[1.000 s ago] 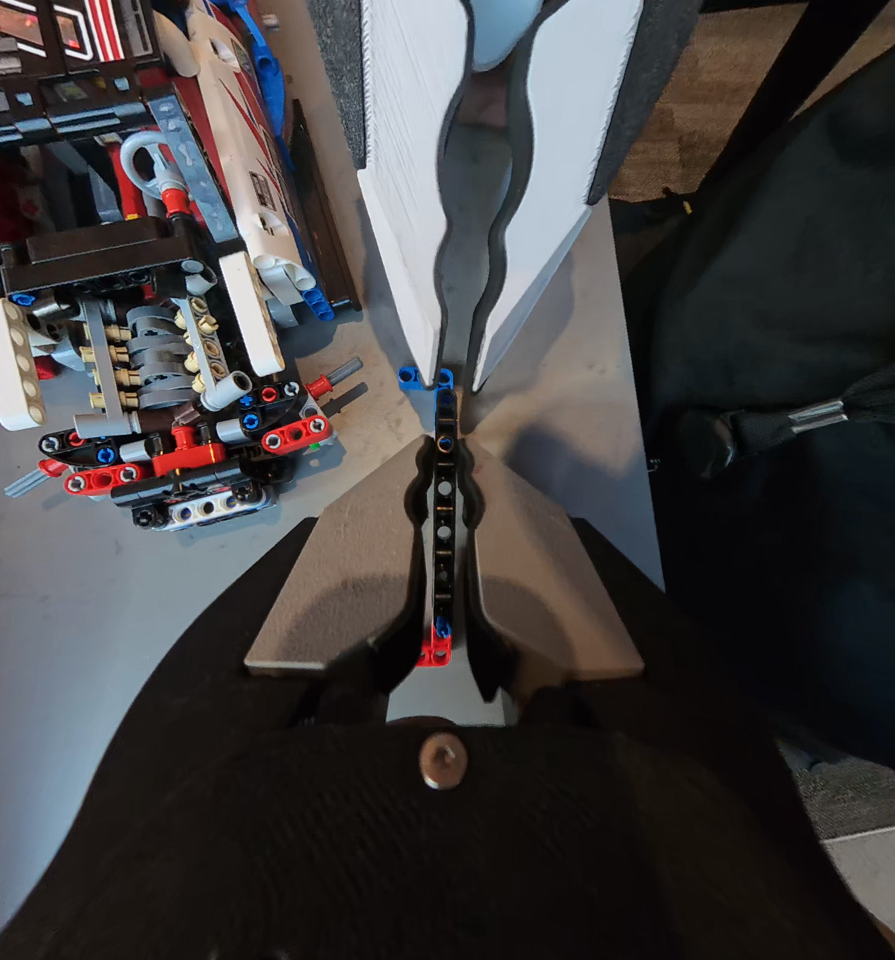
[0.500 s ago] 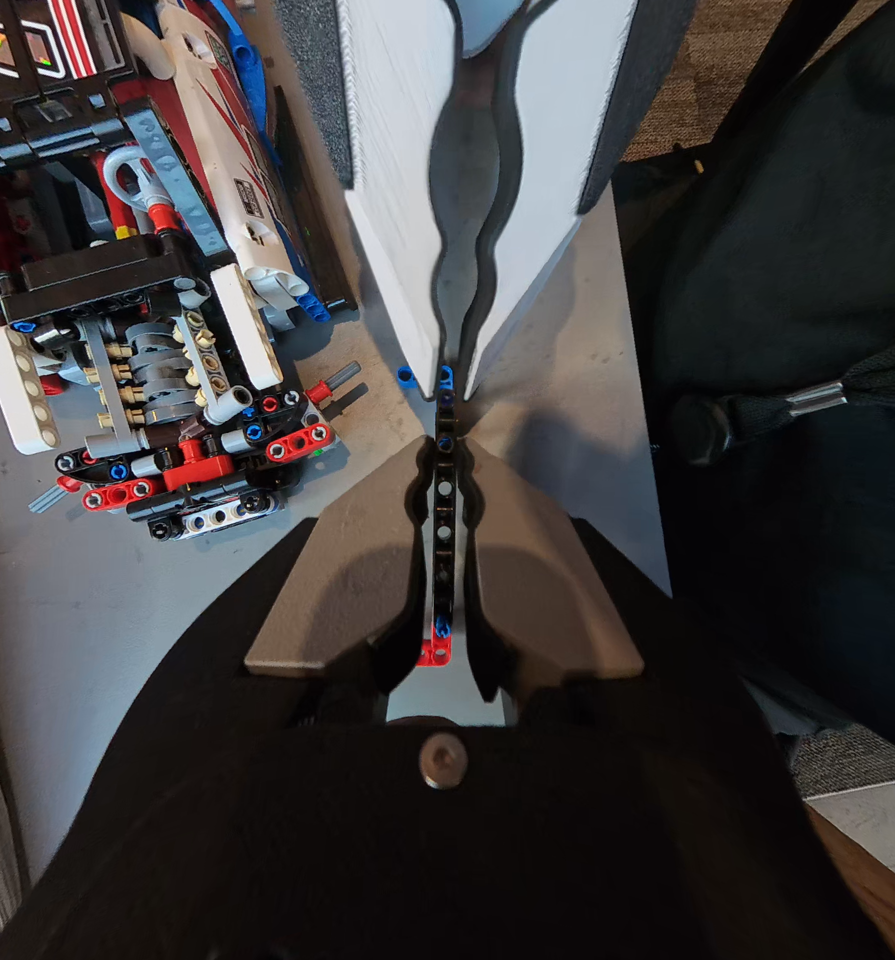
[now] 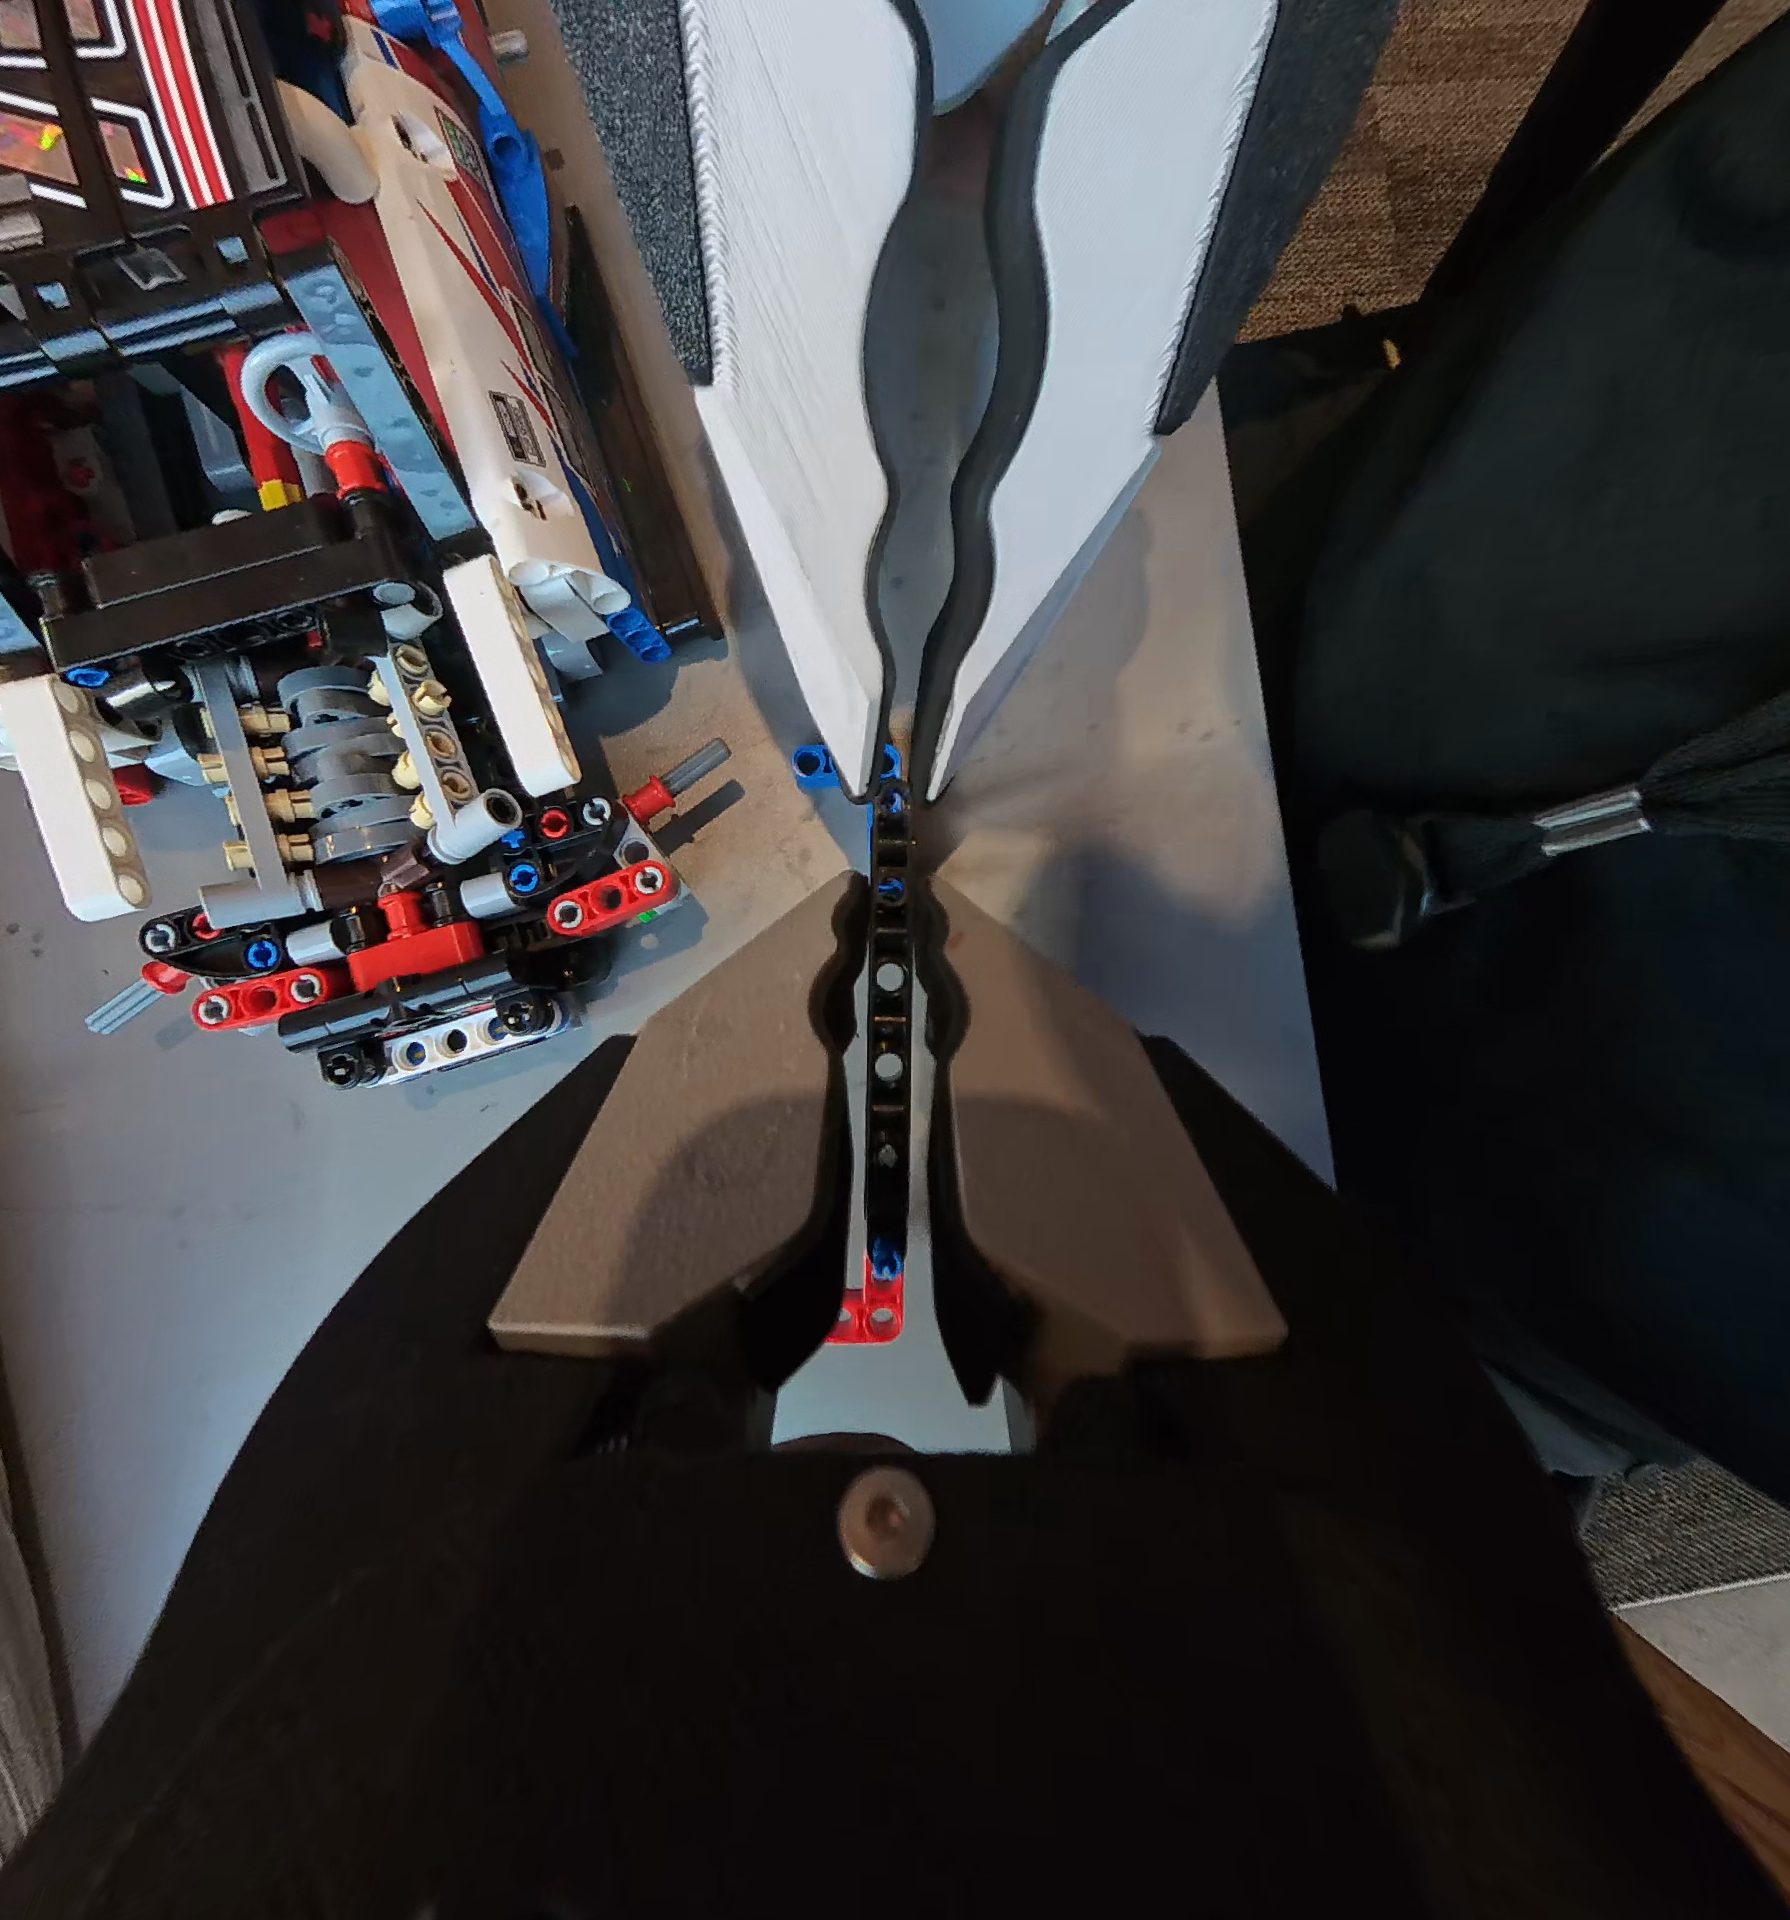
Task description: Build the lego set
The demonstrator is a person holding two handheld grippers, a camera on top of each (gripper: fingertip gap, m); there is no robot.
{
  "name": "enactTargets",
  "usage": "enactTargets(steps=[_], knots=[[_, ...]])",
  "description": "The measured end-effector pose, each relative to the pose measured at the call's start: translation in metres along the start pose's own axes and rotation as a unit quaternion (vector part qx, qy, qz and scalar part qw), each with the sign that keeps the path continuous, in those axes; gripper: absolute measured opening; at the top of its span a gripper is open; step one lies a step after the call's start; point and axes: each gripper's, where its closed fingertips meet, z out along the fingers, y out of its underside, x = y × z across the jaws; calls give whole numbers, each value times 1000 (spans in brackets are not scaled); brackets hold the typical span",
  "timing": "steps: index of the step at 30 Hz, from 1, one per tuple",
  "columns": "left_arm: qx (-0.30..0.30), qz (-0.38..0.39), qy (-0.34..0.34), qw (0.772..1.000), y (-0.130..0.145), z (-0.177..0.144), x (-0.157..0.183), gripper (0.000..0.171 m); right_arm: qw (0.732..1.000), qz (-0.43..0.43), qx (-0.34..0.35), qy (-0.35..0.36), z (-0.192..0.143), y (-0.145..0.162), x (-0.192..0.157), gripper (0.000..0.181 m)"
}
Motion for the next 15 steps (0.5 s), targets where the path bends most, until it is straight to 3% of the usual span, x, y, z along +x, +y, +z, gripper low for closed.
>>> enactTargets(steps=[15], knots=[[-9,1,-3,1000,4,2,-2,5,1000,0,4,-1,4,3,1,6]])
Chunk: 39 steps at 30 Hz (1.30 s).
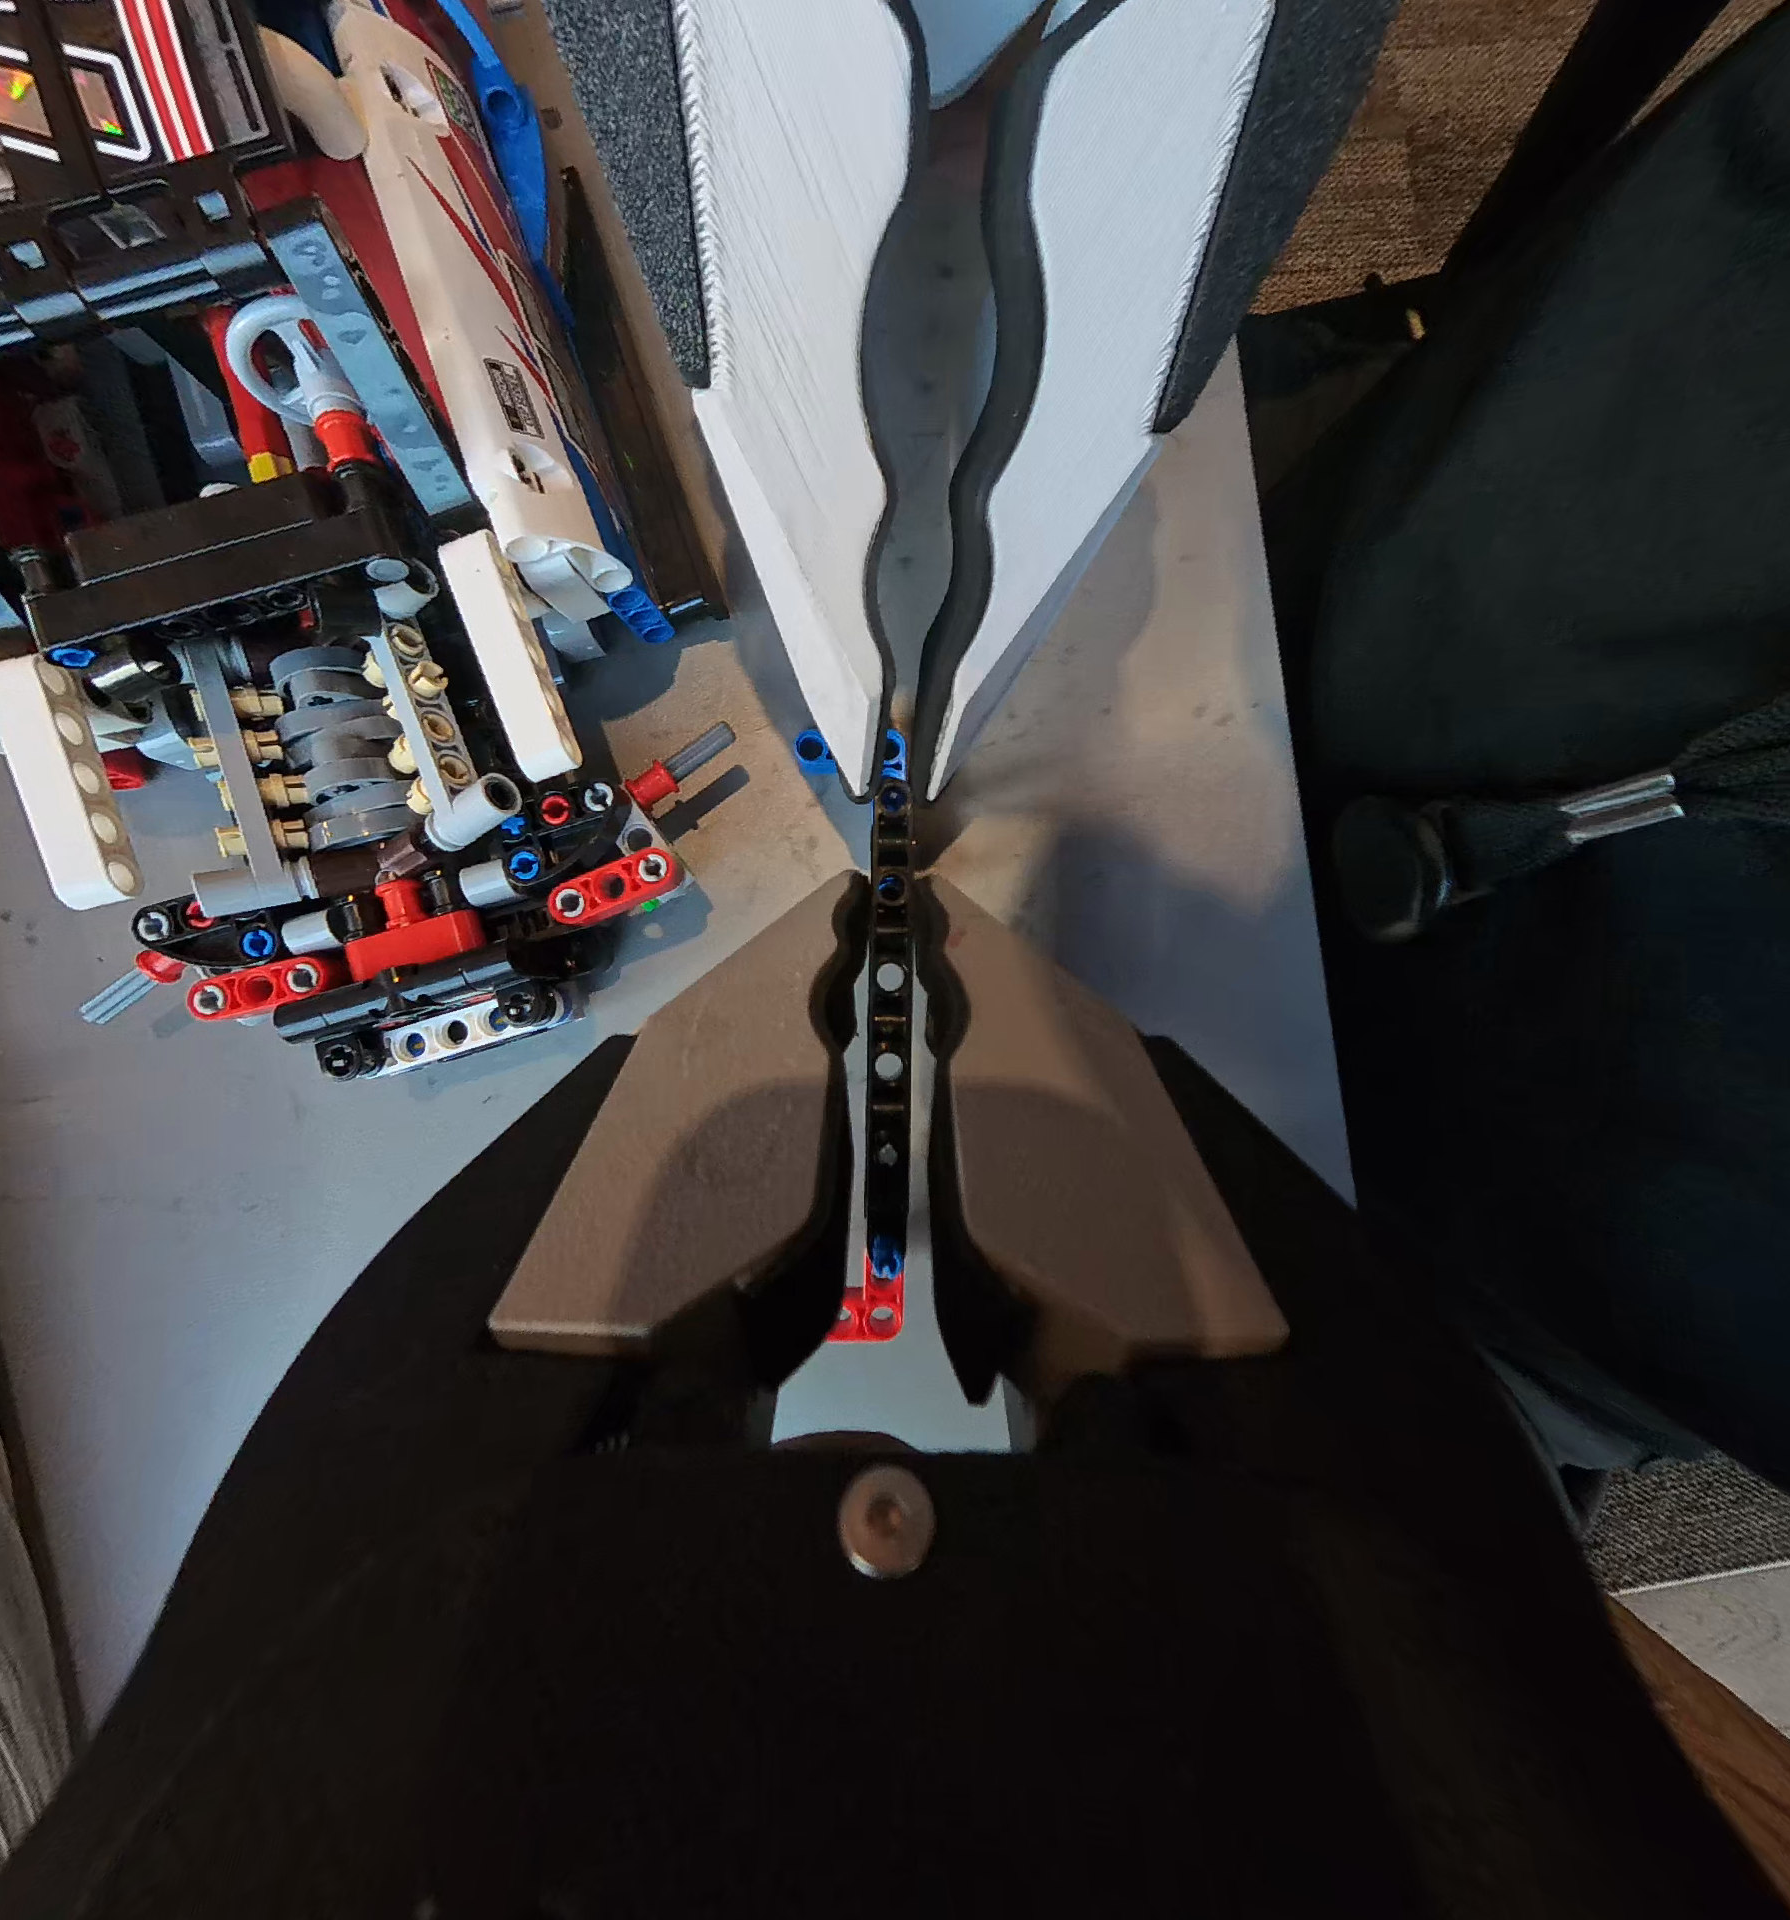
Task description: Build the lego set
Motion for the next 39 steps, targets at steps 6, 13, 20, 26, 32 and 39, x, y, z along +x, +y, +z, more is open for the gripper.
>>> enactTargets(steps=[6,13,20,26,32,39], knots=[[1,3,-2,1000,-2,0,0,5,1000,-9,-4,8,-2,0,0,5],[3,3,-3,1000,-2,1,-1,5,1000,-5,-5,6,-1,1,1,6],[4,1,-1,1000,-1,1,-1,5,1000,-5,-1,5,1,0,1,5],[-7,6,-3,1000,1,3,-1,5,1000,13,12,-1,2,2,0,5],[-20,19,-5,1000,1,8,1,4,999,-7,-31,-6,8,18,-7,0],[-2,-14,-9,1000,2,5,-5,5,999,37,-11,-10,2,11,-2,6]])
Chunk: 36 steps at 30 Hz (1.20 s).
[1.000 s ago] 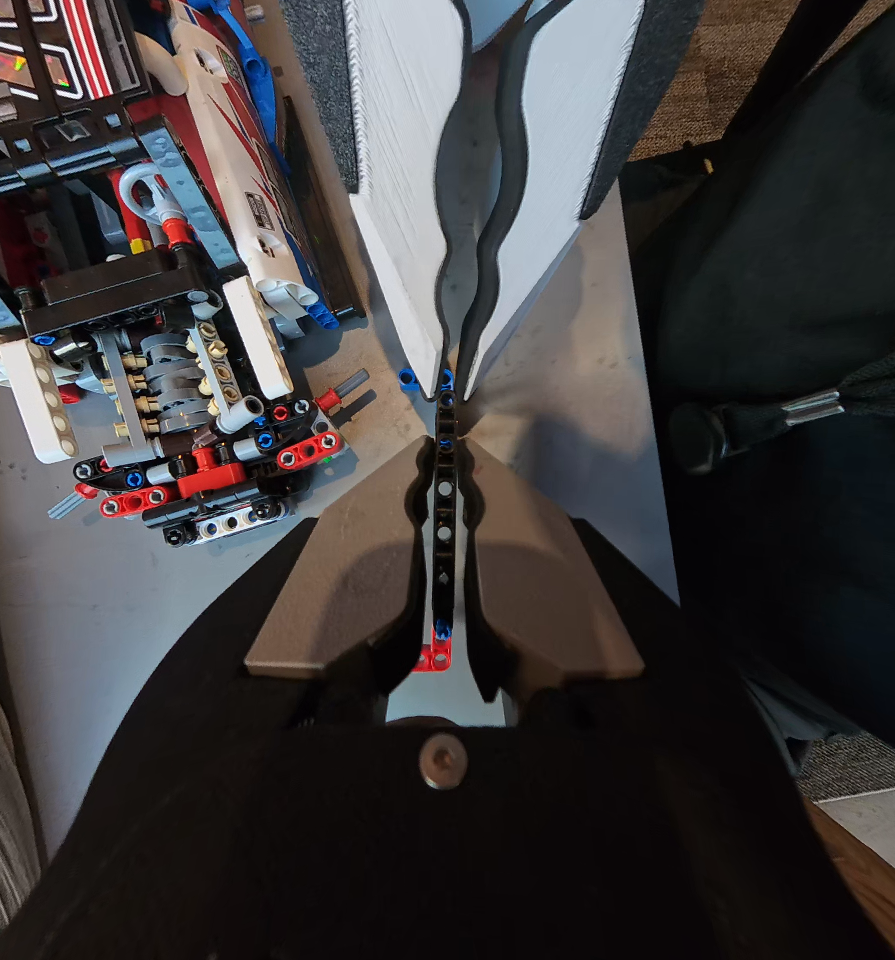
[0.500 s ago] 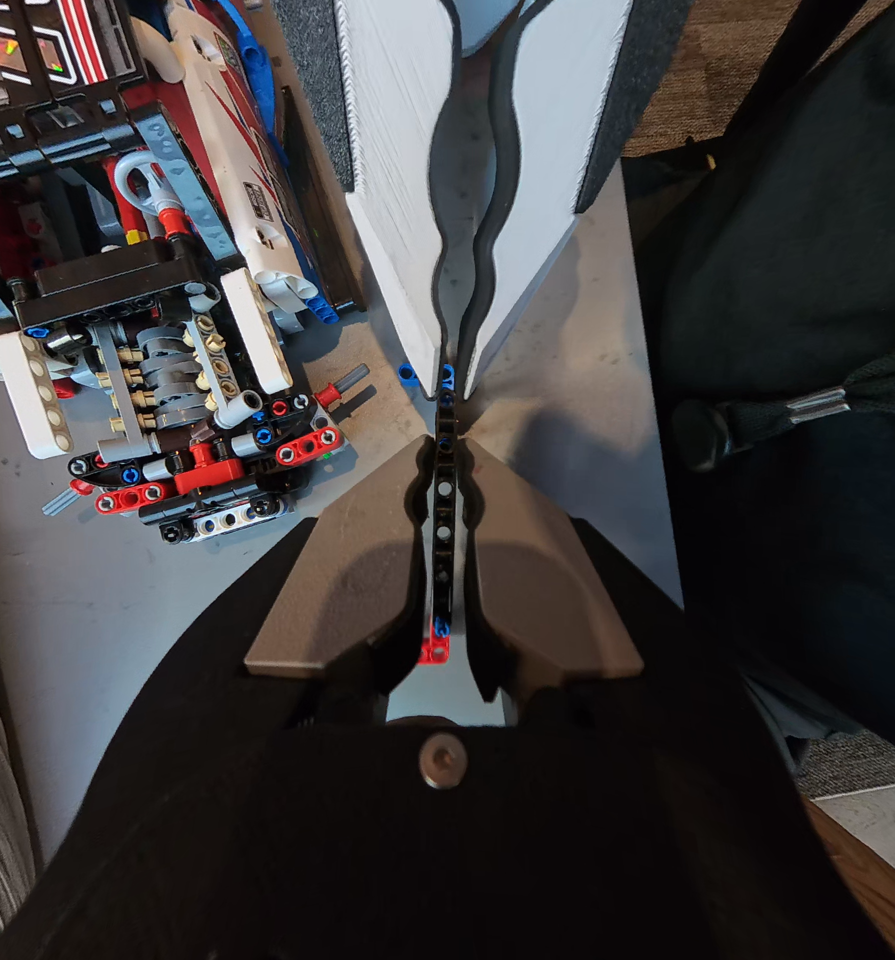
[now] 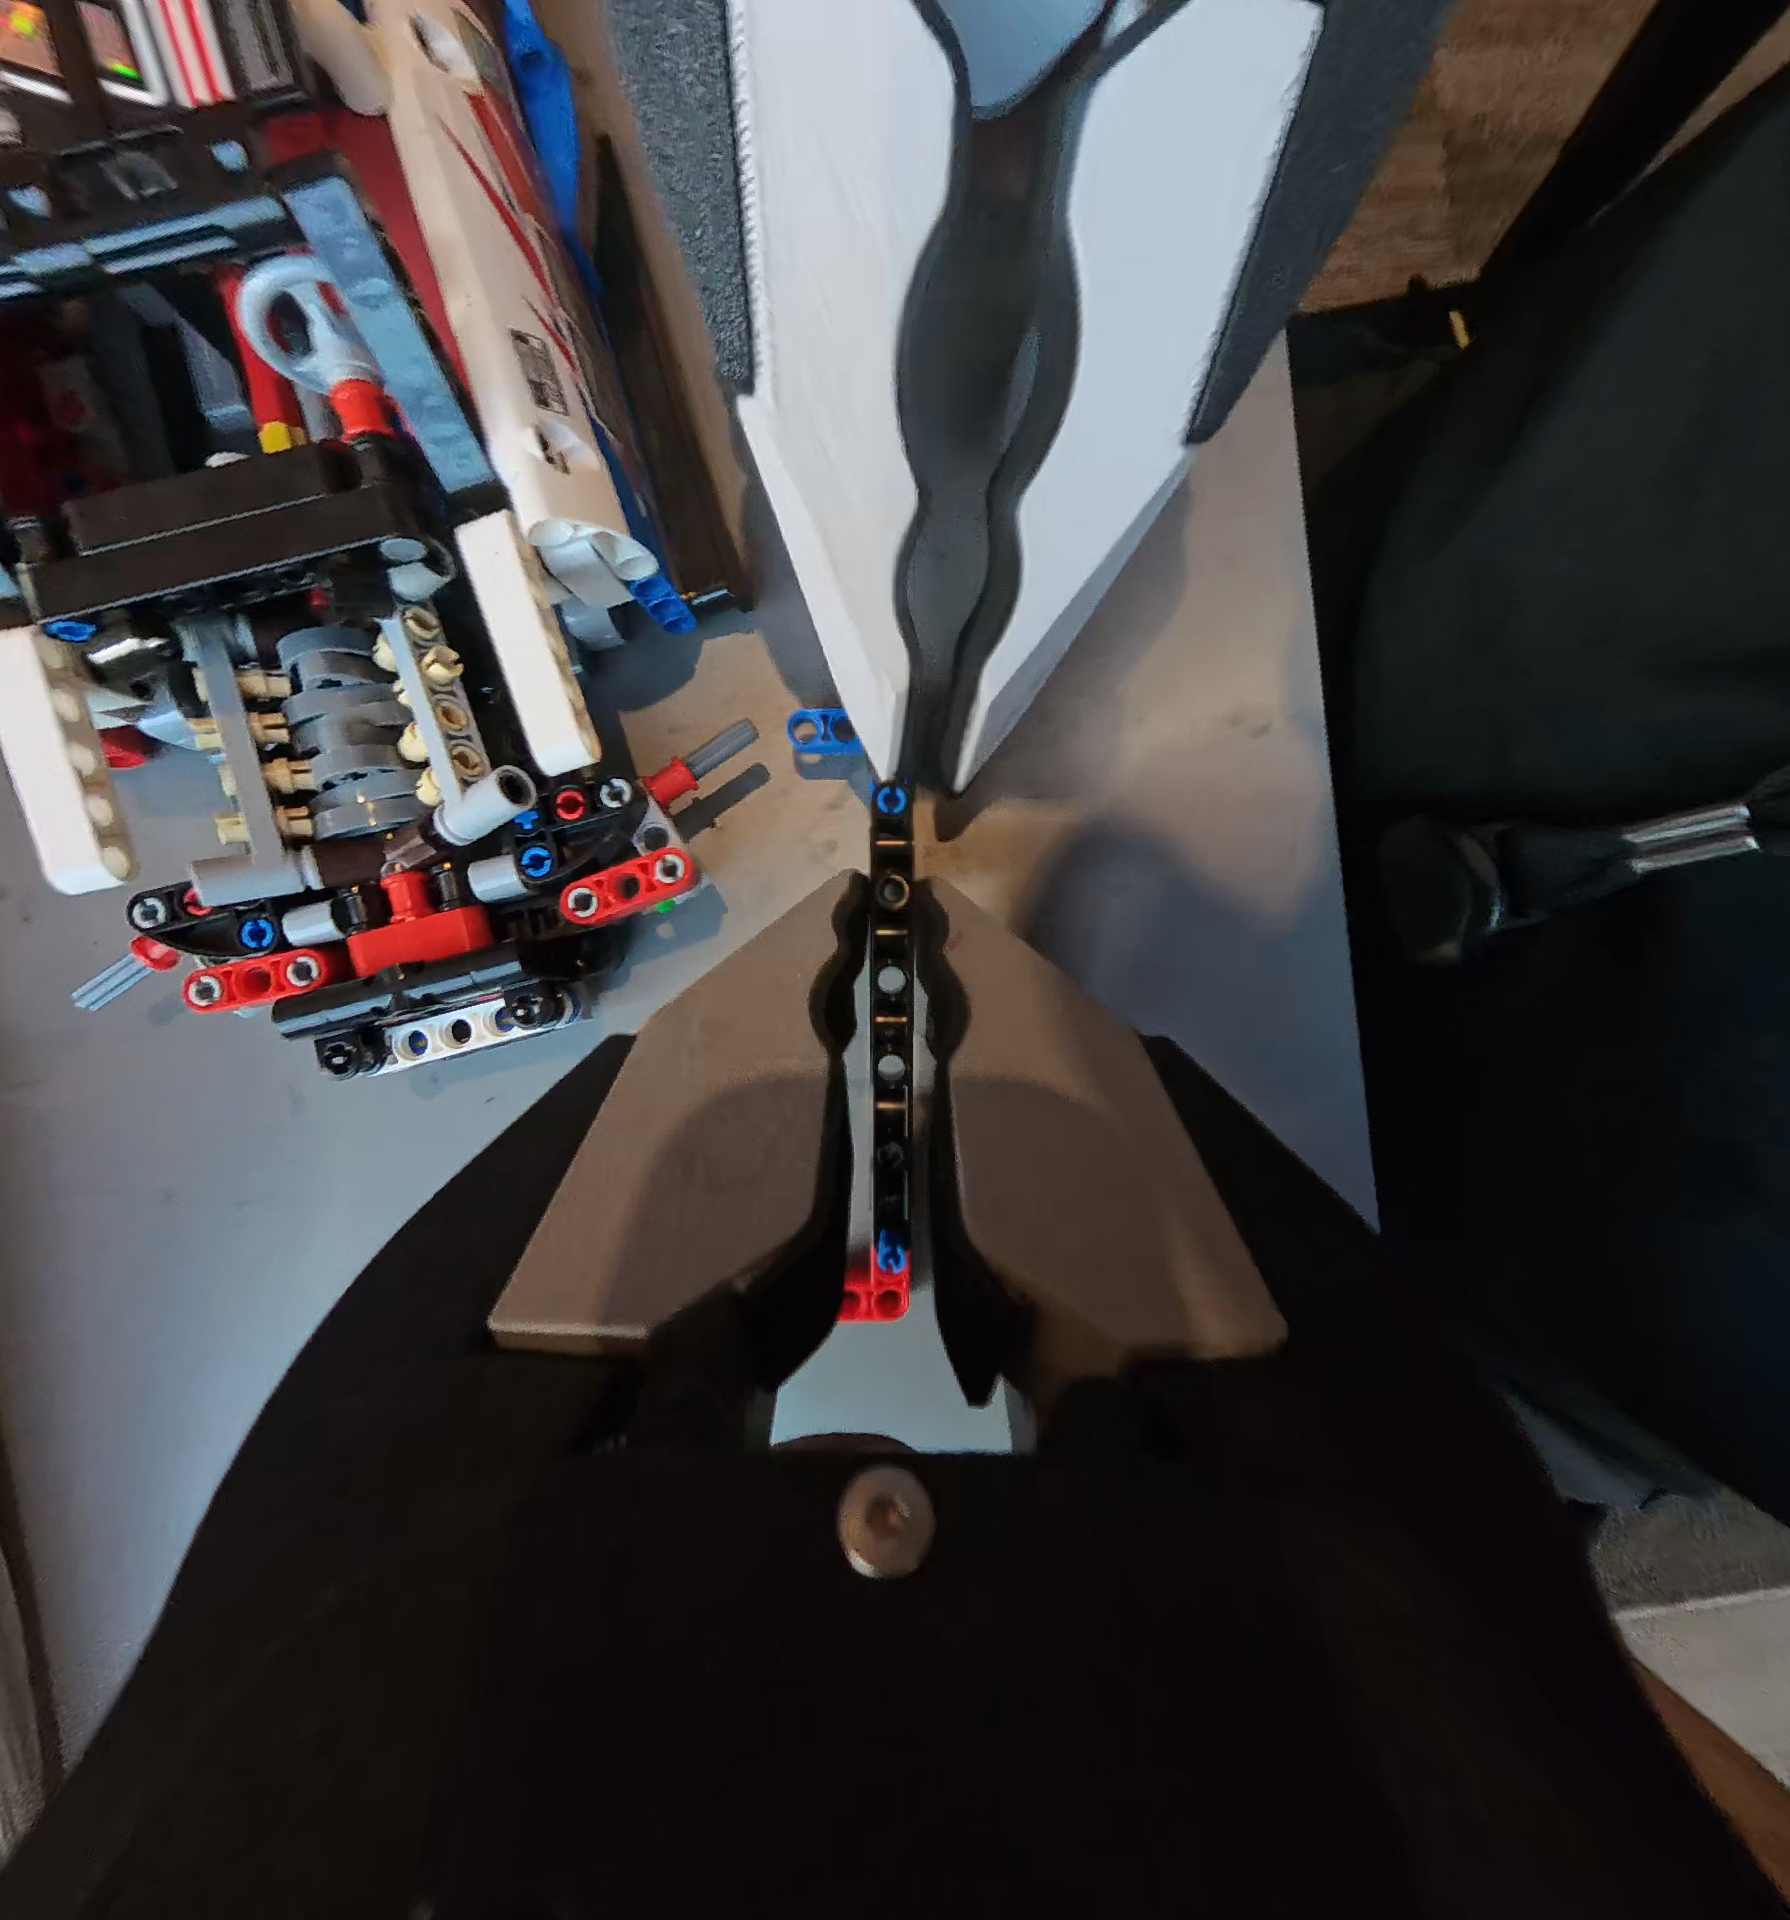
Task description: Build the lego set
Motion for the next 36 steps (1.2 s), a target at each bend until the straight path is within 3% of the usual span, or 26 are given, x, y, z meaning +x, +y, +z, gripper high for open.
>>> enactTargets(steps=[5,15,20,23,36], knots=[[1,-7,-3,1000,7,1,0,16,1000,-4,1,20,-2,-2,1,13],[7,5,-8,1000,6,0,4,5,999,20,-32,21,-11,7,0,8],[6,7,-3,1000,3,2,7,5,999,21,19,20,-21,-22,0,4],[9,6,-2,1000,1,4,8,5,998,-20,-47,27,-4,-9,1,11],[23,-1,6,1000,-1,6,14,5,993,-36,-94,-60,2,-1,-8,7]])
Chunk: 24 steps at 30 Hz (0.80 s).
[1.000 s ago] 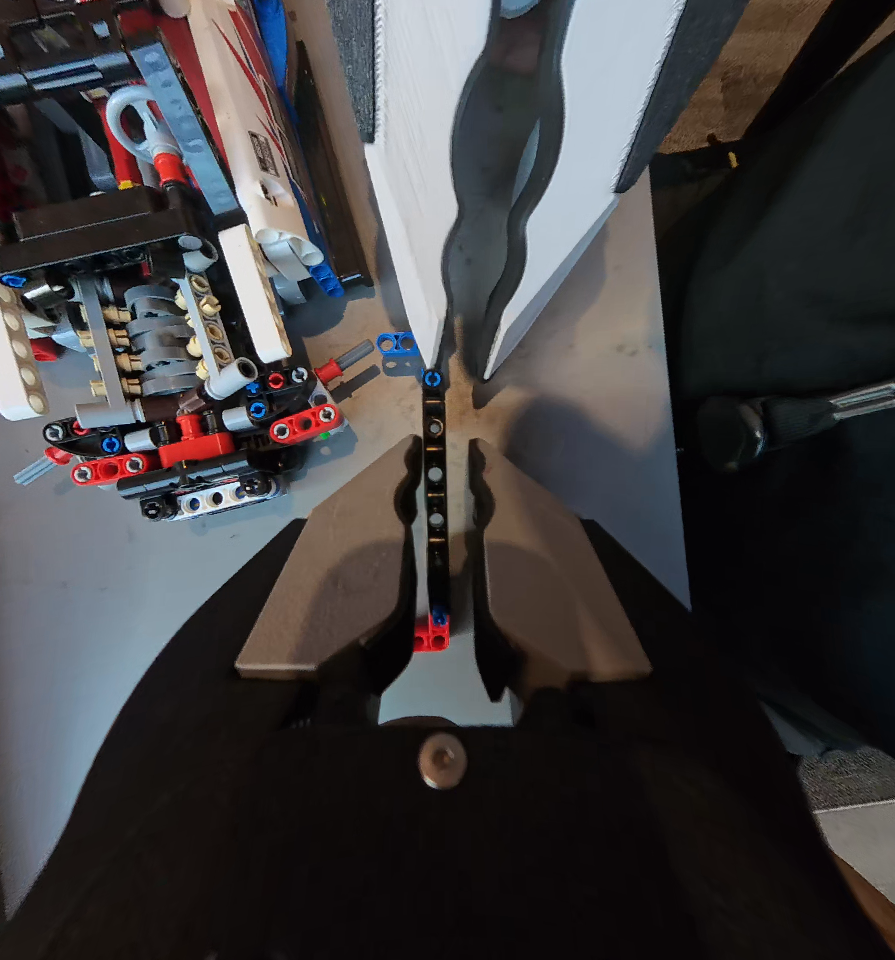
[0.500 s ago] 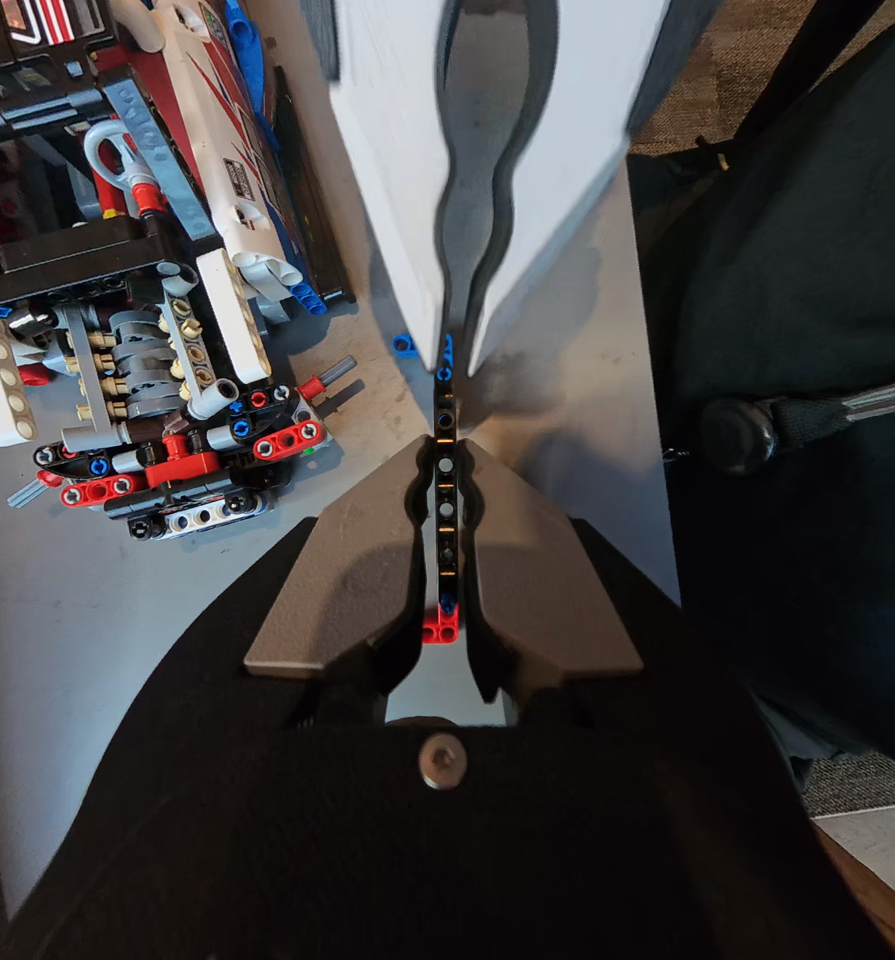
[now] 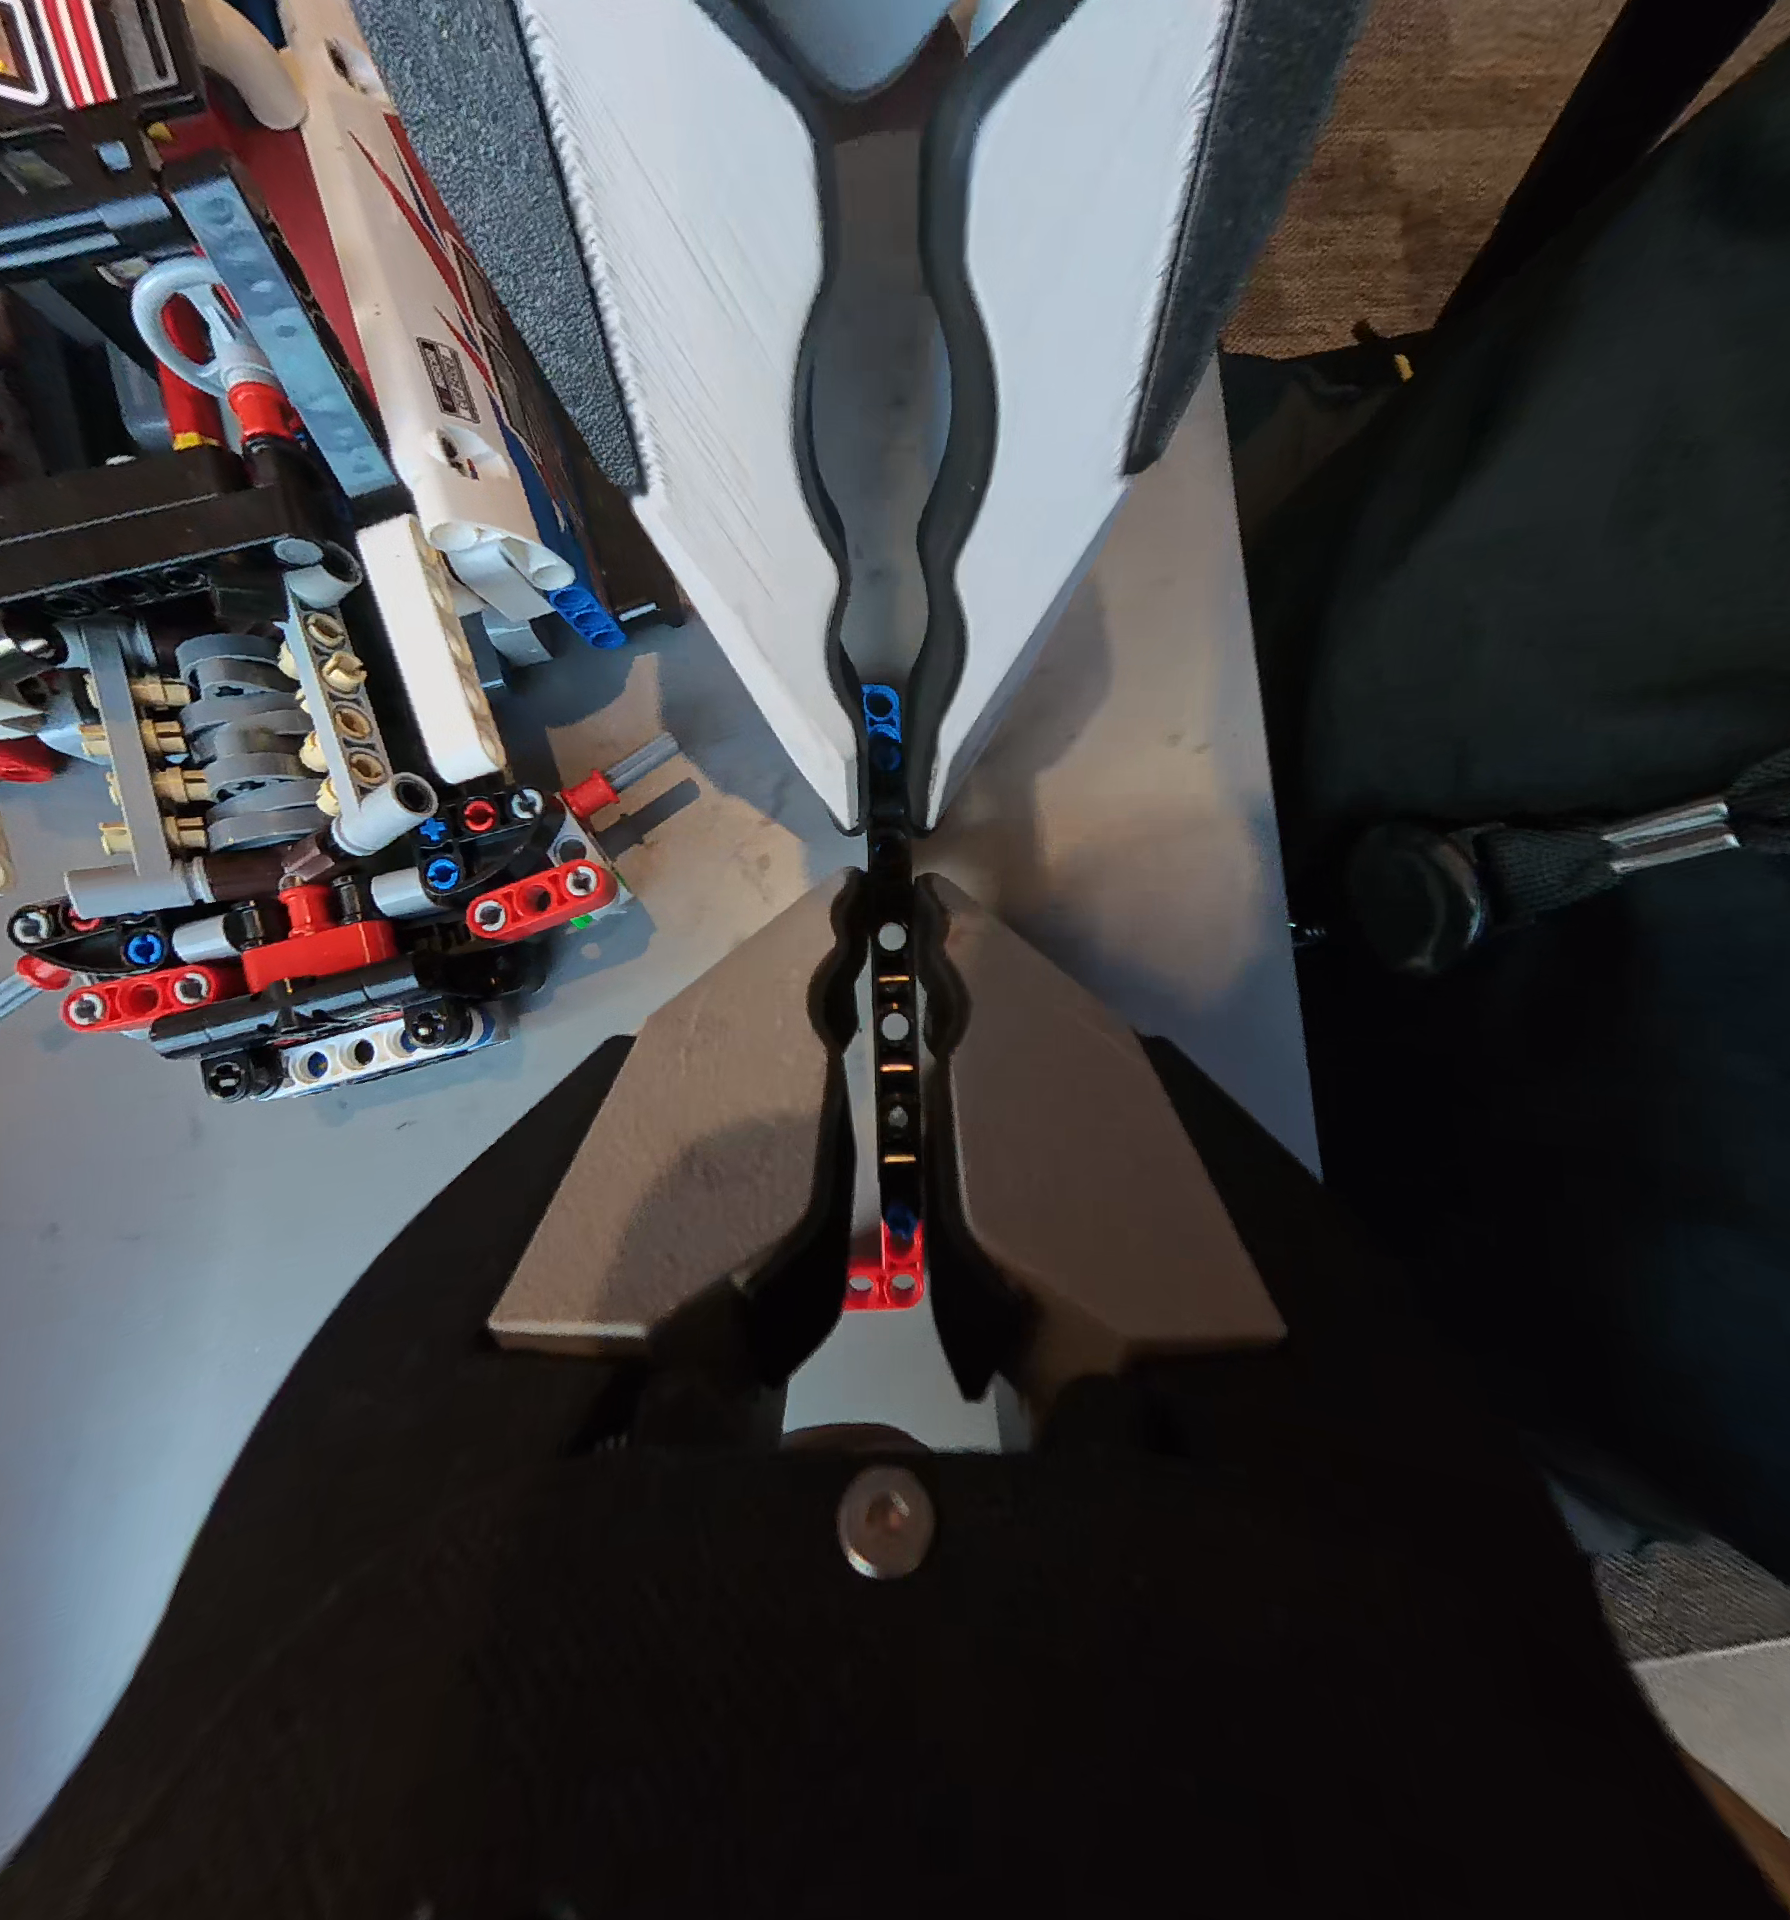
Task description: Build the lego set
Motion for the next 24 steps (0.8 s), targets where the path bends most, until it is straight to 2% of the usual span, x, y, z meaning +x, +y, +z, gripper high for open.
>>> enactTargets(steps=[5,8,9,11,13,14,15,17,20,24], knots=[[1,-12,27,1000,0,1,0,5,999,24,8,-19,1,0,-1,7],[-13,-1,22,1000,1,1,0,5,1000,15,14,-4,1,0,-1,7],[-14,0,23,1000,1,1,0,5,999,32,18,-11,1,-1,-1,7],[-12,-36,41,998,1,-1,-2,5,987,136,60,-57,1,-3,1,8],[2,-90,97,991,-2,-5,0,5,972,193,97,-90,-3,-5,-1,15],[25,-134,140,981,-8,-11,2,5,977,175,105,-65,-7,-6,1,32],[58,-176,170,968,-17,-18,0,5,983,138,117,-24,-13,-8,3,39],[85,-228,229,943,-22,-29,1,5,990,60,122,48,-23,-15,1,47],[73,-268,277,920,-16,-28,6,5,984,-50,91,142,-28,-19,4,33],[83,-291,324,896,-20,-25,21,5,975,-129,87,157,-28,-25,-10,31]])
